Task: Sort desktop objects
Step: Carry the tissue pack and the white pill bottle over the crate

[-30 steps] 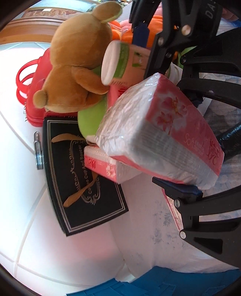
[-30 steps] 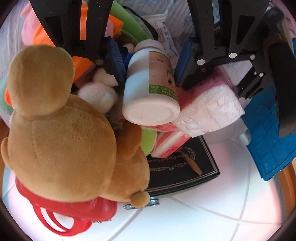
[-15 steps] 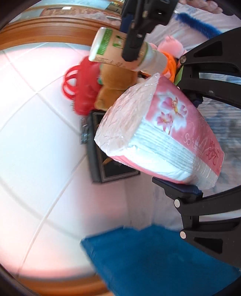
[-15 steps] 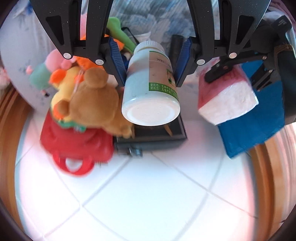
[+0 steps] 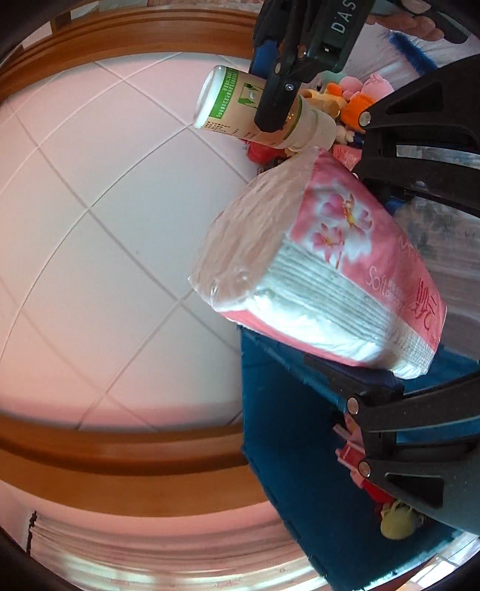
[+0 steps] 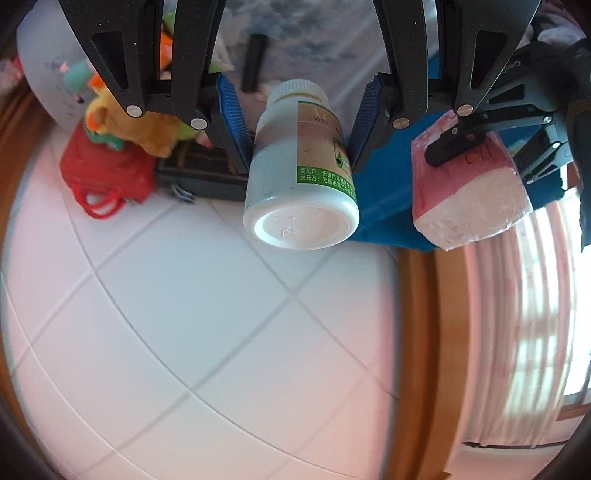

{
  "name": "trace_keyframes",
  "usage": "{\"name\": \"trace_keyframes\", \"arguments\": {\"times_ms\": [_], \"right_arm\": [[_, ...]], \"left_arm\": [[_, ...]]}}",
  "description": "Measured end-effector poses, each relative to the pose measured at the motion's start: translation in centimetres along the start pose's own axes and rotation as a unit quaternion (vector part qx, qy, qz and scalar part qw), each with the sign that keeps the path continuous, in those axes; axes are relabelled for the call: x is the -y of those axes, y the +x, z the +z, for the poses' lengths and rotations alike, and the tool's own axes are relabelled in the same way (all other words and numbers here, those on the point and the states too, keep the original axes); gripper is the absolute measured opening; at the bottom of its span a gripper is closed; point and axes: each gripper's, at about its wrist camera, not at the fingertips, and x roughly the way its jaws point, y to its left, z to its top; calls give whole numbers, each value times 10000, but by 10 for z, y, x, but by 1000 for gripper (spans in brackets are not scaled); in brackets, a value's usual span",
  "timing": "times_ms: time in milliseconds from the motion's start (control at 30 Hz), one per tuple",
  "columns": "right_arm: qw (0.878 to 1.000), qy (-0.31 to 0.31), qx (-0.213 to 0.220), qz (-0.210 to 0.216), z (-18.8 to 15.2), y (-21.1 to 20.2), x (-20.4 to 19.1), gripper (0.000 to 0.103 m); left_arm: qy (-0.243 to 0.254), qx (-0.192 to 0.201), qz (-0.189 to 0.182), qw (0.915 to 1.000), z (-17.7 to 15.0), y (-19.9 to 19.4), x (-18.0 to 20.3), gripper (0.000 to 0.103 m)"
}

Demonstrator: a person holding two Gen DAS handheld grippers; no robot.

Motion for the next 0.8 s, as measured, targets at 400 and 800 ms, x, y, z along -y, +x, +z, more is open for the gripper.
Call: {"name": "trace_keyframes", "arguments": {"times_ms": [400, 800], "right_arm": [[9942, -432, 100, 983, 32, 47, -175, 52], [9914, -493, -483, 1116, 23, 109, -257, 52]], "left_arm": [[-495, -115, 1236, 9910, -1, -37, -194, 62], [-574, -787, 1250, 9874, -30, 0, -288, 62]]}}
